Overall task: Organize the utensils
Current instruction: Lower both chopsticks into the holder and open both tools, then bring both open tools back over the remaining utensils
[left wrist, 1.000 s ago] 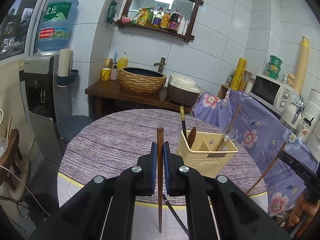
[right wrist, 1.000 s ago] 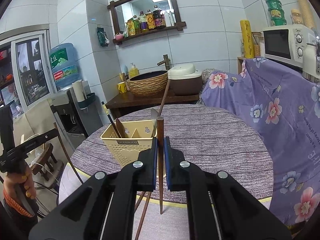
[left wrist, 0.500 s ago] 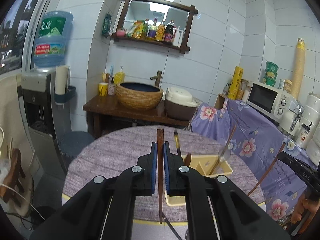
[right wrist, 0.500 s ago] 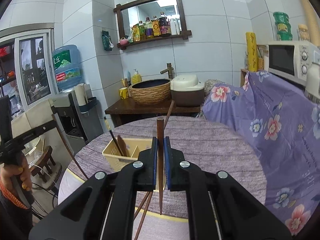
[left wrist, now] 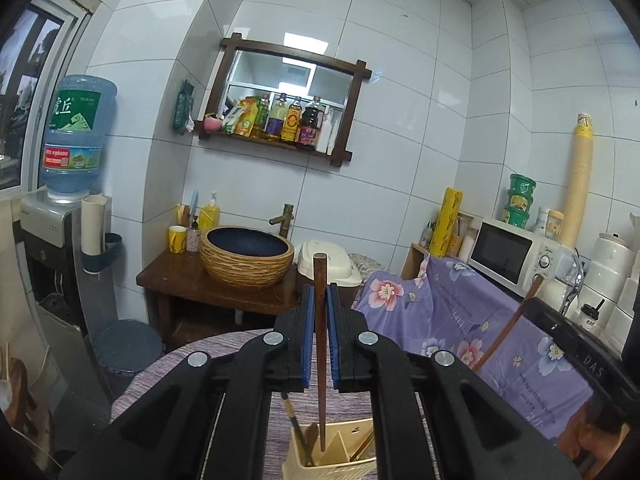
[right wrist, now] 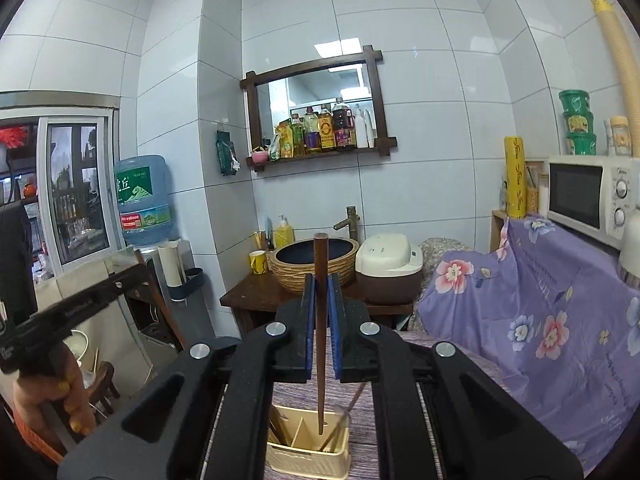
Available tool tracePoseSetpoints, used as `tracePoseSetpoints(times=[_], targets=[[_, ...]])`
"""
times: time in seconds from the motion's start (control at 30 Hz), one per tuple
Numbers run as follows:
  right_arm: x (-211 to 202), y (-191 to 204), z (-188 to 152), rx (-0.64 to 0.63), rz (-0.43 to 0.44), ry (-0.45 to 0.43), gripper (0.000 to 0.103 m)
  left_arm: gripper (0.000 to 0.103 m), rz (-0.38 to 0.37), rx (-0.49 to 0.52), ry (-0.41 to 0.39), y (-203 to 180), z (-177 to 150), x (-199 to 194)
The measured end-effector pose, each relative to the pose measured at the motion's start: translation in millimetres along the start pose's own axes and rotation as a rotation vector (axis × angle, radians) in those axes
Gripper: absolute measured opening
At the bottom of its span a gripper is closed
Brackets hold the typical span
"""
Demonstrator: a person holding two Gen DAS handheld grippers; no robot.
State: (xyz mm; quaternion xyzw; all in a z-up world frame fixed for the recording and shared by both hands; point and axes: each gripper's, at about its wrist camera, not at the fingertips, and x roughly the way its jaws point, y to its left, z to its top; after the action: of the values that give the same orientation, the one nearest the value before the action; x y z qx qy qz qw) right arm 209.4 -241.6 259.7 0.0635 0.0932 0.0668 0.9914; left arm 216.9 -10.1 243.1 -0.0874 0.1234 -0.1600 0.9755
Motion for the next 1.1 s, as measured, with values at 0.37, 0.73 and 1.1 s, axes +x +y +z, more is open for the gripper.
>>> tracePoseSetpoints(times=[0.37,0.73,1.1], targets=[[53.8,-7.3,-79.7,0.054,-0.030,0.139,0.008,0.008,0.049,0.020,0.129,-0.4,-83.0,50.2],[69.6,-24.2,-120.7,0.105,-0.046,0.204,0.007,0.007,0.058,-0.012,0.235,14.0,-126.2,70.3],[56.5,-24.7,-135.5,0.087,-0.044,0.197,0.015,0.054,0.039,-0.004,0.212,13.8,-129.4,46.0]])
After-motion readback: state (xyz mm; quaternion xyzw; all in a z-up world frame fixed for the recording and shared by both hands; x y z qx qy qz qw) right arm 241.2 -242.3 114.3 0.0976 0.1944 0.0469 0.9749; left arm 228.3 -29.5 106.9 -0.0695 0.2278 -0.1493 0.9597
